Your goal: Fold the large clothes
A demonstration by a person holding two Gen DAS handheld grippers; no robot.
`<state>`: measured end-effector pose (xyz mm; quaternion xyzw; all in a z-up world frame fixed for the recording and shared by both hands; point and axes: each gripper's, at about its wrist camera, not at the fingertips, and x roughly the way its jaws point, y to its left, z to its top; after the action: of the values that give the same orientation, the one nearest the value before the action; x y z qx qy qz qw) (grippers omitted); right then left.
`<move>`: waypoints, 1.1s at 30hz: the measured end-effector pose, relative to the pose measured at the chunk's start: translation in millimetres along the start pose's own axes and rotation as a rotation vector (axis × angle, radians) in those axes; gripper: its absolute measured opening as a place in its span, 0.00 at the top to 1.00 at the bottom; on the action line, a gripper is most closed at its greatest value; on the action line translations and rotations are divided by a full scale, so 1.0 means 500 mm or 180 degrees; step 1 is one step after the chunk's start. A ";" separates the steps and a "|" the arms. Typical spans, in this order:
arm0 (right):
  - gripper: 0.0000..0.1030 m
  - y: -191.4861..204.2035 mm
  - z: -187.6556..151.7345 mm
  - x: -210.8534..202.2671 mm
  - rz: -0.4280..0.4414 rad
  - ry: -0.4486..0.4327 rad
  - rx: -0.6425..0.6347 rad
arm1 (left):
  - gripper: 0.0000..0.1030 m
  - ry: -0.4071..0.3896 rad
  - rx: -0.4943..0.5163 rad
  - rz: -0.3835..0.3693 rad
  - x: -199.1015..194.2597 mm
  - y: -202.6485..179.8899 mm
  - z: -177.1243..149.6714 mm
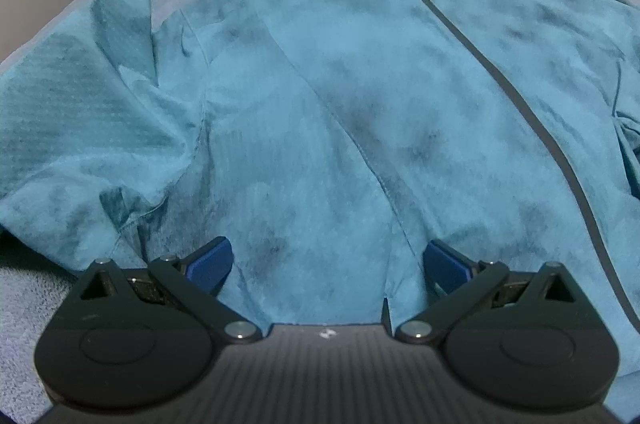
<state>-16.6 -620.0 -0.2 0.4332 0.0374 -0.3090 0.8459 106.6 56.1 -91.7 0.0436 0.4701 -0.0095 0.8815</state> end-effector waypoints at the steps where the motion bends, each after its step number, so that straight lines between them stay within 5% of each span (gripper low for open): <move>1: 0.95 0.035 0.003 -0.012 0.0111 -0.0063 -0.0138 | 0.00 0.0003 -0.0013 -0.0010 0.000 0.002 0.000; 9: 0.95 0.357 -0.065 -0.110 0.1115 -0.0262 -0.1317 | 0.00 -0.0032 -0.0037 -0.0042 -0.005 0.004 -0.006; 19: 0.95 0.654 -0.398 -0.220 0.2355 0.0245 -0.2302 | 0.00 -0.0173 -0.0153 -0.0121 -0.011 0.018 -0.012; 28: 0.95 0.691 -0.784 -0.251 0.2679 0.1223 -0.3129 | 0.00 -0.1214 -0.0831 0.0124 -0.093 0.098 -0.009; 33: 0.92 0.604 -0.969 -0.265 0.2550 0.2045 -0.3246 | 0.00 -0.1317 -0.1128 0.0001 -0.101 0.137 -0.005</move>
<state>142.9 -57.9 -43.3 0.0346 0.2621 0.2232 0.9382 80.4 123.3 -46.4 -0.1142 0.2743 0.0644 0.9527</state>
